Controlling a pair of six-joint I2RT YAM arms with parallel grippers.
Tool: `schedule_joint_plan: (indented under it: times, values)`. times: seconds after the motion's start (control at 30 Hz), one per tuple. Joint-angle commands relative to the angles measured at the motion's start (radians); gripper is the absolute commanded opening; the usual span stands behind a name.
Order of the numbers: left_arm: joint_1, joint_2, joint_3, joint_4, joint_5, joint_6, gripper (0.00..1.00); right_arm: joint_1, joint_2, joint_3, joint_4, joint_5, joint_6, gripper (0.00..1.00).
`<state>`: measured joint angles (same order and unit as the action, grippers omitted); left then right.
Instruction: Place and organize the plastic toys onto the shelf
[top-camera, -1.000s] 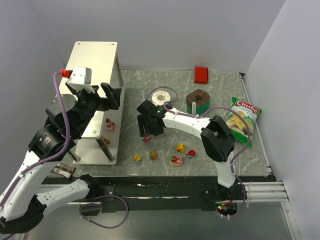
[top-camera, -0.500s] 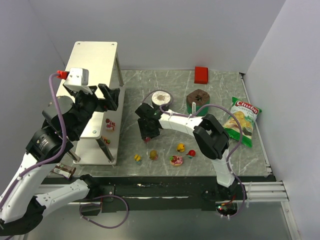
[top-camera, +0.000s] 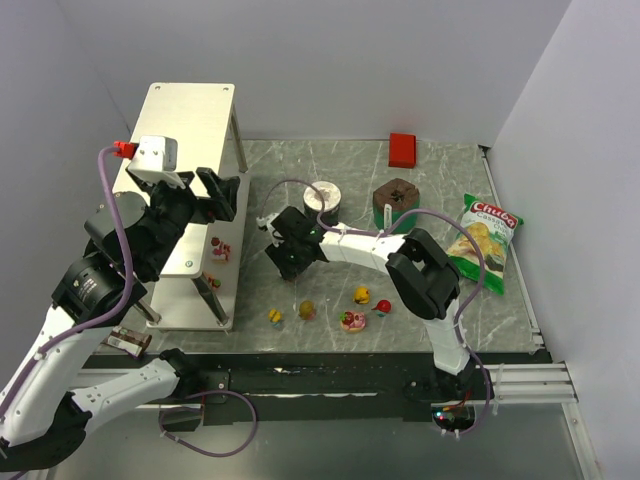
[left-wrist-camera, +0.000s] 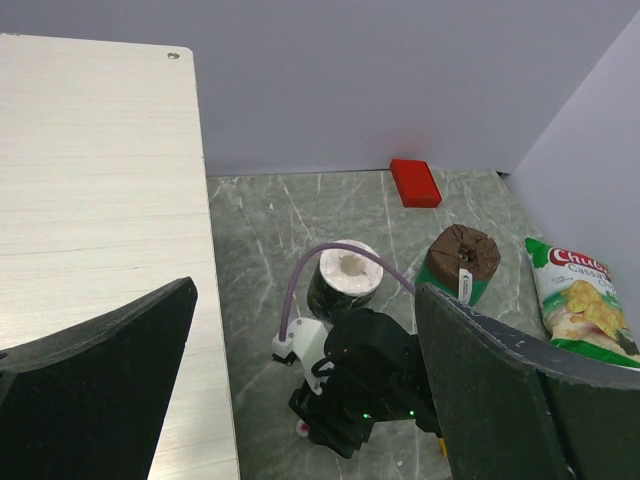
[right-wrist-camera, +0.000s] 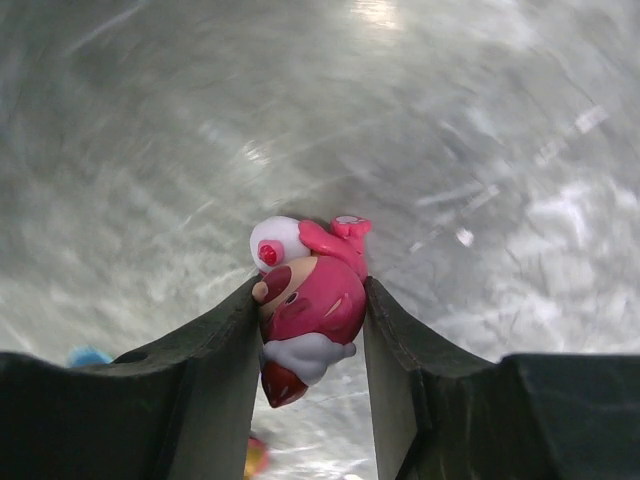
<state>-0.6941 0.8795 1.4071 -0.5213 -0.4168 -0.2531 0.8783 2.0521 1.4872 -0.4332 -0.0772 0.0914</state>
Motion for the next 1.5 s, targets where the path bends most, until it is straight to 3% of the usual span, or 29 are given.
schedule_joint_plan:
  times: [0.0,0.13,0.3,0.4,0.43,0.53,0.73,0.9,1.2,1.27,1.37,1.4,1.47]
  values:
    - [0.002,-0.013,0.006,0.004,-0.017,-0.003,0.96,-0.005,-0.046,0.005,-0.022,-0.128,-0.280,0.33]
    - [0.002,-0.014,0.006,0.003,-0.023,0.002,0.96,-0.007,-0.047,0.007,-0.065,-0.170,-0.433,0.33]
    - [0.002,-0.014,0.003,0.000,-0.024,0.002,0.97,-0.012,-0.023,0.048,-0.118,-0.162,-0.466,0.41]
    - [0.002,-0.011,0.003,0.001,-0.025,-0.002,0.96,-0.010,-0.023,0.050,-0.102,-0.154,-0.443,0.50]
    - [0.004,-0.013,0.004,0.003,-0.024,-0.003,0.96,-0.012,-0.029,0.042,-0.095,-0.150,-0.429,0.62]
    - [0.002,-0.011,0.004,0.003,-0.023,-0.003,0.96,-0.010,-0.044,0.025,-0.065,-0.148,-0.411,0.77]
    - [0.002,-0.005,0.009,0.001,-0.025,0.000,0.97,-0.010,-0.079,-0.002,-0.018,-0.116,-0.383,0.92]
    - [0.002,-0.002,0.010,0.001,-0.023,0.000,0.97,-0.010,-0.151,-0.021,0.024,-0.085,-0.294,1.00]
    - [0.002,-0.065,-0.016,0.096,0.069,0.023,0.97,-0.009,-0.280,-0.061,0.074,-0.177,-0.139,1.00]
    - [0.004,-0.065,-0.014,0.093,0.064,0.025,0.96,-0.002,-0.283,-0.062,0.079,-0.220,-0.114,0.95]
    - [0.002,-0.056,-0.010,0.080,0.061,0.025,0.96,0.025,-0.282,-0.085,0.102,-0.217,-0.052,0.65]
    - [0.004,-0.054,-0.010,0.080,0.061,0.025,0.96,0.033,-0.286,-0.114,0.149,-0.201,-0.015,0.43]
    - [0.002,-0.056,-0.016,0.089,0.068,0.025,0.96,0.071,-0.274,-0.139,0.189,-0.171,0.023,0.19]
